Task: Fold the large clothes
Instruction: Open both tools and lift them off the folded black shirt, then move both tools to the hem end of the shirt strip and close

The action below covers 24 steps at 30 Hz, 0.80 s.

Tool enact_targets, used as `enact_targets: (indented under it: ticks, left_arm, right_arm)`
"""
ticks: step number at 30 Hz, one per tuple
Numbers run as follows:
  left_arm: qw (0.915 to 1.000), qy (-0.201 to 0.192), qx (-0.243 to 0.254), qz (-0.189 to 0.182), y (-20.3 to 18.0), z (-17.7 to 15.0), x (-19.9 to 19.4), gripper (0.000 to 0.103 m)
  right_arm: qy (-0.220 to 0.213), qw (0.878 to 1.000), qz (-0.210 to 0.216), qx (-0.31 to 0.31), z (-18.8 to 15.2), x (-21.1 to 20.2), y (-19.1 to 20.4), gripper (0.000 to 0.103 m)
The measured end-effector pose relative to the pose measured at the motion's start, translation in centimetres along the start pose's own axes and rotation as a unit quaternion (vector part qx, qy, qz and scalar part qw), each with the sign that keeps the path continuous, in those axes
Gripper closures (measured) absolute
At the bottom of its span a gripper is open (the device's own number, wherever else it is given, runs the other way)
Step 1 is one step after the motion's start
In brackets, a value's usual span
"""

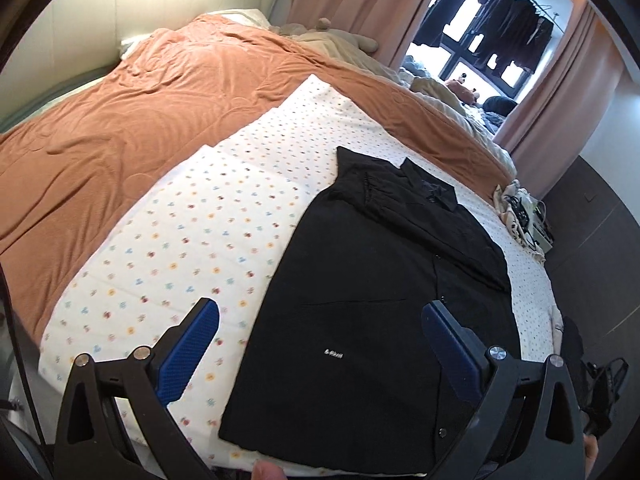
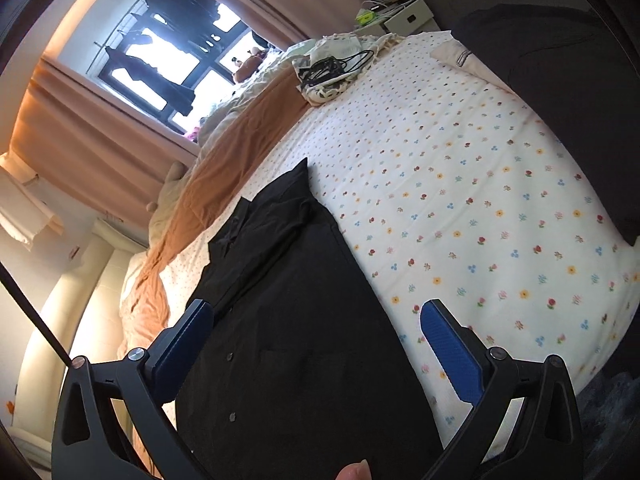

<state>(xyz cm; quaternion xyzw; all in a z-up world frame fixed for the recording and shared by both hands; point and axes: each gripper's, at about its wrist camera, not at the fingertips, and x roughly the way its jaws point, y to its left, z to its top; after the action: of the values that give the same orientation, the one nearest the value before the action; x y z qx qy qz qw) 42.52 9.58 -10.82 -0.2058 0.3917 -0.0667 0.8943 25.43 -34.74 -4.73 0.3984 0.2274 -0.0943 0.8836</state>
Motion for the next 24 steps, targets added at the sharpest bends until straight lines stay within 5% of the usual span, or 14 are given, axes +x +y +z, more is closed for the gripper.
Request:
enact_targets:
  ticks: [11, 24]
  left_arm:
    - [0.9997, -0.012, 0.021, -0.008, 2.5, -3.3, -2.2, 0.0]
    - [0.9978, 0.025, 0.055, -0.028, 5.4, -7.2, -2.0, 0.0]
  right_arm:
    - [-0.008, 0.991, -0.044, -0.129, -1.9, -6.2, -1.4, 0.0]
    - [0.117, 0.986, 0.006, -0.119, -6.6, -5.9, -4.7, 0.0]
